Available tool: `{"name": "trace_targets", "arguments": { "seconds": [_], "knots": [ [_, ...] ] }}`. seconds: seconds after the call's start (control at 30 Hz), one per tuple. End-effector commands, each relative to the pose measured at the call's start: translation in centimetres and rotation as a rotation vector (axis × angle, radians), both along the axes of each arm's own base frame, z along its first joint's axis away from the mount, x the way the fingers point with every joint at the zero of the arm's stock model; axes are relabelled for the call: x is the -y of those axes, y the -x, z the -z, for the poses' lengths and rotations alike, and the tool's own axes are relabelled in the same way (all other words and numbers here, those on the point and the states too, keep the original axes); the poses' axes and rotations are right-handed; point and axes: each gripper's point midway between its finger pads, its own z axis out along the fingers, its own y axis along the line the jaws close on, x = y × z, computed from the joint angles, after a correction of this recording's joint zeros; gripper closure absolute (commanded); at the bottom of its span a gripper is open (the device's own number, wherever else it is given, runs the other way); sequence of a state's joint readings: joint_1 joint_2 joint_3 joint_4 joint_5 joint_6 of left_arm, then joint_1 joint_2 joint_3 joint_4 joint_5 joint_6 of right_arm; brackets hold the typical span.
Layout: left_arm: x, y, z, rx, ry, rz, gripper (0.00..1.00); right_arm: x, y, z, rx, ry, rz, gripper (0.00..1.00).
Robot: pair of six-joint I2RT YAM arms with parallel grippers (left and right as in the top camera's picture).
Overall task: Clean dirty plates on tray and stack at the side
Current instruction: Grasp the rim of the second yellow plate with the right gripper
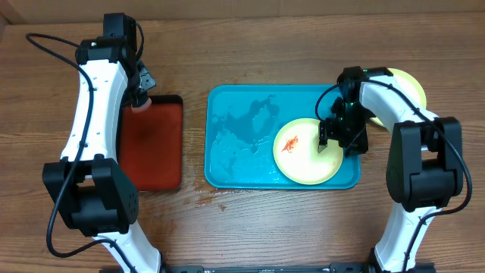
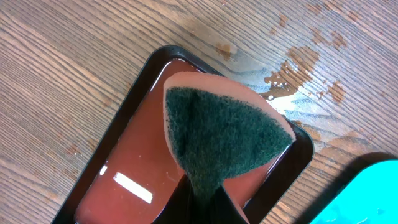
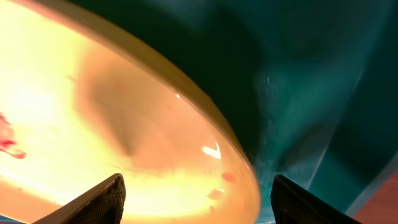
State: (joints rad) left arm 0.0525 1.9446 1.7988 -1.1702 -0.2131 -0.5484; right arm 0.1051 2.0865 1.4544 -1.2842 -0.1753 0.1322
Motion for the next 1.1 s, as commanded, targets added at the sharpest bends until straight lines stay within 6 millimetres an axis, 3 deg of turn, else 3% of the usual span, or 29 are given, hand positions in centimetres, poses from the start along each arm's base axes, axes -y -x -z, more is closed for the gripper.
{"name": "trace_targets", "arguments": {
  "seconds": [0.0, 0.27, 0.33, 0.53, 0.6, 0.67, 0.8, 0.97, 1.07],
  "knots": [
    [0.1, 0.0, 0.4, -0.005, 0.007, -0.007, 0.96, 0.4, 1.7, 1.3, -0.071, 0.052, 0.107, 0.24],
    [0.1, -0.1, 0.4, -0.002, 0.007, -0.007, 0.96, -0.3, 3.2, 1.7, -0.141, 0.052, 0.23, 0.25],
    [0.1, -0.1, 0.4, -0.002, 0.007, -0.007, 0.96, -0.3, 3.3, 1.7, -0.144, 0.053, 0.229, 0.32],
    [0.1, -0.1, 0.4, -0.002, 0.007, -0.007, 0.96, -0.1, 2.8, 1.8, -0.125, 0.057, 0.229, 0.81],
    [0.1, -0.1, 0.4, -0.002, 0.007, -0.006, 0.96, 0.0, 2.2, 1.6, -0.105, 0.057, 0.231, 0.86],
    [0.1, -0.1, 0.4, -0.002, 0.007, -0.007, 0.96, 0.1, 1.0, 1.3, -0.068, 0.059, 0.229, 0.86],
    [0.1, -0.1, 0.4, -0.002, 0.008, -0.007, 0.96, 0.8, -2.3, 0.3, 0.048, 0.095, 0.209, 0.96],
    [0.3, -0.1, 0.4, -0.003, 0.014, 0.0, 0.96, 0.2, -6.9, -0.7, 0.23, 0.03, 0.115, 0.96],
    [2.9, -0.9, 0.6, 0.013, 0.121, 0.138, 0.96, -1.3, -8.8, -0.9, 0.323, -0.059, 0.026, 0.96]
  ]
}}
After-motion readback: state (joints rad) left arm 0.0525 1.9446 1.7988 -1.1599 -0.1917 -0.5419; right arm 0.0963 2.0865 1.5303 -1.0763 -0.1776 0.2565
